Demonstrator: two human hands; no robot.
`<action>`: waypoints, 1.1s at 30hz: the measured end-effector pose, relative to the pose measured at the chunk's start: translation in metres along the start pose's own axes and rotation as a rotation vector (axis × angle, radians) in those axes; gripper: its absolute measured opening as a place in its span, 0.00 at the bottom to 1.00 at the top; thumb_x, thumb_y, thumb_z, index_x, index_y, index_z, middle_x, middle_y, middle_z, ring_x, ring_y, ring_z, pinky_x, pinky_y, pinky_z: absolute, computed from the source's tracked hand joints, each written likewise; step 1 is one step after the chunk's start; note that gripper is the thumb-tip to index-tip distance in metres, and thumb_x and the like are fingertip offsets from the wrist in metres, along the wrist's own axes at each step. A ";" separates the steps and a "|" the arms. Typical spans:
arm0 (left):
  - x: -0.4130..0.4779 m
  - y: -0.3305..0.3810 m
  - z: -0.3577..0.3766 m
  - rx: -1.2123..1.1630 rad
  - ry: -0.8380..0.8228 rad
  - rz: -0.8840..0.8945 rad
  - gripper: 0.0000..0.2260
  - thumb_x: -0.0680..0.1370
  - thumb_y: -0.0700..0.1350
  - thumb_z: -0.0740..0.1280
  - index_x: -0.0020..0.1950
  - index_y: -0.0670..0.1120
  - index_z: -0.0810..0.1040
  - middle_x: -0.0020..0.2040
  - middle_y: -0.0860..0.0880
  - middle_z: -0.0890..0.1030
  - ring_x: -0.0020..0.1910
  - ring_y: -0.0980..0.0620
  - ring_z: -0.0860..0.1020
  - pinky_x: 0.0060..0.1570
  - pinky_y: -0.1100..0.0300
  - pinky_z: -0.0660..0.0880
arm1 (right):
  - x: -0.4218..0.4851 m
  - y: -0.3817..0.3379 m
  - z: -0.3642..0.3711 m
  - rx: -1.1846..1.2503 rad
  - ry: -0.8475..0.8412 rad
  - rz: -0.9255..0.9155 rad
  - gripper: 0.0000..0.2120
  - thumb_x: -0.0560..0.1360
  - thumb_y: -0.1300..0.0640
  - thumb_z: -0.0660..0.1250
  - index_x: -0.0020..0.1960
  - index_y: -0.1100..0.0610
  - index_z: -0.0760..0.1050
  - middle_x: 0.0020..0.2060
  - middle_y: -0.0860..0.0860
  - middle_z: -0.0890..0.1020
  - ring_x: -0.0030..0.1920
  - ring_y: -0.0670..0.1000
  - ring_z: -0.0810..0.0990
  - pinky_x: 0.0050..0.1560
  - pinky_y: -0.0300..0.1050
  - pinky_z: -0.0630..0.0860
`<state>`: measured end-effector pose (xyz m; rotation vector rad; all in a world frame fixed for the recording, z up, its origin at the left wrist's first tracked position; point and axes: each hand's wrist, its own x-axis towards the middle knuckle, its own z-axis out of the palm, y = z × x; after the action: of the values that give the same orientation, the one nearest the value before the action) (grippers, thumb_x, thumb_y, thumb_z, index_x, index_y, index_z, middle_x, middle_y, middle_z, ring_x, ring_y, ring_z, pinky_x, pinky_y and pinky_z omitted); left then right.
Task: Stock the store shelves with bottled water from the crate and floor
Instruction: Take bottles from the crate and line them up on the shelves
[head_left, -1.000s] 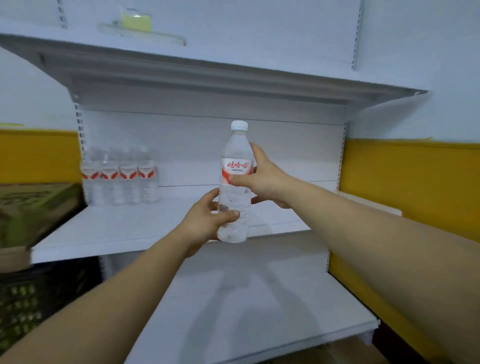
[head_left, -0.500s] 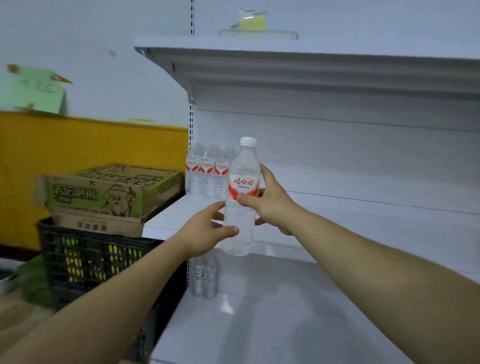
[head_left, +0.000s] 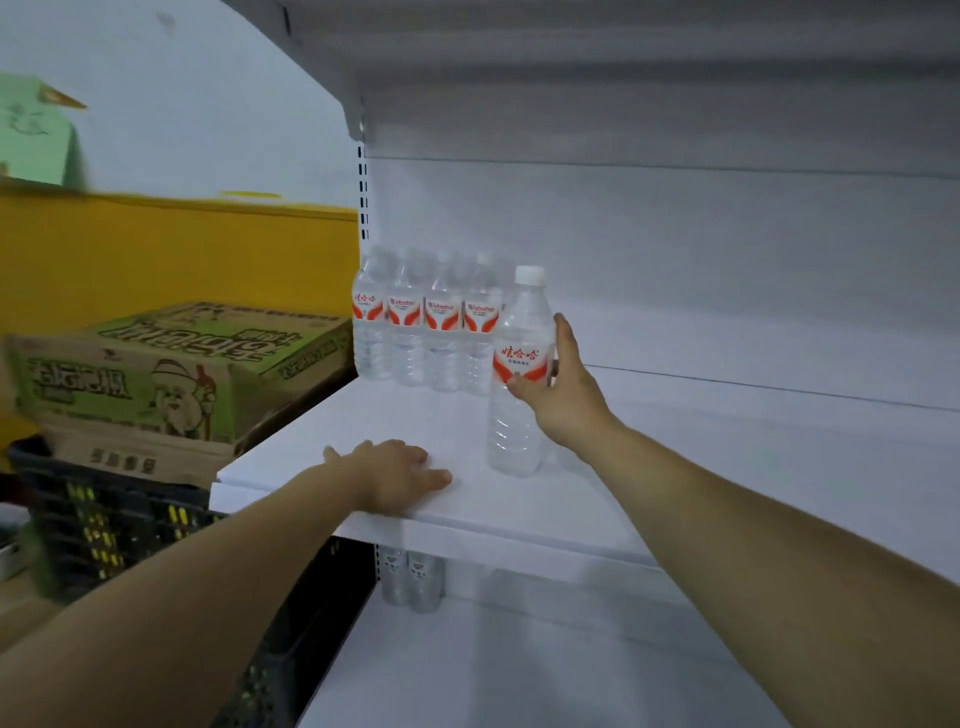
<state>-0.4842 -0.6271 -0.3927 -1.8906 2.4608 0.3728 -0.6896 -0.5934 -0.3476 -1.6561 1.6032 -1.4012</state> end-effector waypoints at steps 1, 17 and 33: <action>0.008 0.002 0.000 0.020 -0.003 -0.006 0.33 0.75 0.72 0.49 0.76 0.58 0.59 0.78 0.54 0.57 0.77 0.44 0.54 0.69 0.31 0.44 | 0.009 0.005 0.001 0.001 0.004 0.002 0.42 0.77 0.55 0.69 0.79 0.42 0.44 0.68 0.49 0.73 0.64 0.51 0.74 0.57 0.44 0.70; 0.040 -0.006 0.018 0.064 0.059 0.026 0.33 0.74 0.73 0.47 0.77 0.63 0.50 0.79 0.57 0.47 0.78 0.46 0.46 0.70 0.32 0.44 | 0.097 0.069 0.031 -0.188 0.055 -0.003 0.44 0.78 0.59 0.67 0.79 0.46 0.38 0.73 0.48 0.66 0.70 0.54 0.68 0.68 0.49 0.66; 0.042 -0.007 0.020 0.046 0.087 0.026 0.34 0.72 0.74 0.47 0.76 0.64 0.51 0.79 0.58 0.48 0.78 0.49 0.46 0.72 0.35 0.45 | 0.164 0.106 0.036 -0.270 0.109 -0.039 0.43 0.79 0.57 0.66 0.79 0.48 0.38 0.75 0.47 0.63 0.73 0.53 0.65 0.71 0.48 0.62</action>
<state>-0.4915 -0.6645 -0.4201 -1.8971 2.5271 0.2372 -0.7391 -0.7794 -0.3938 -1.7954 1.9020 -1.3634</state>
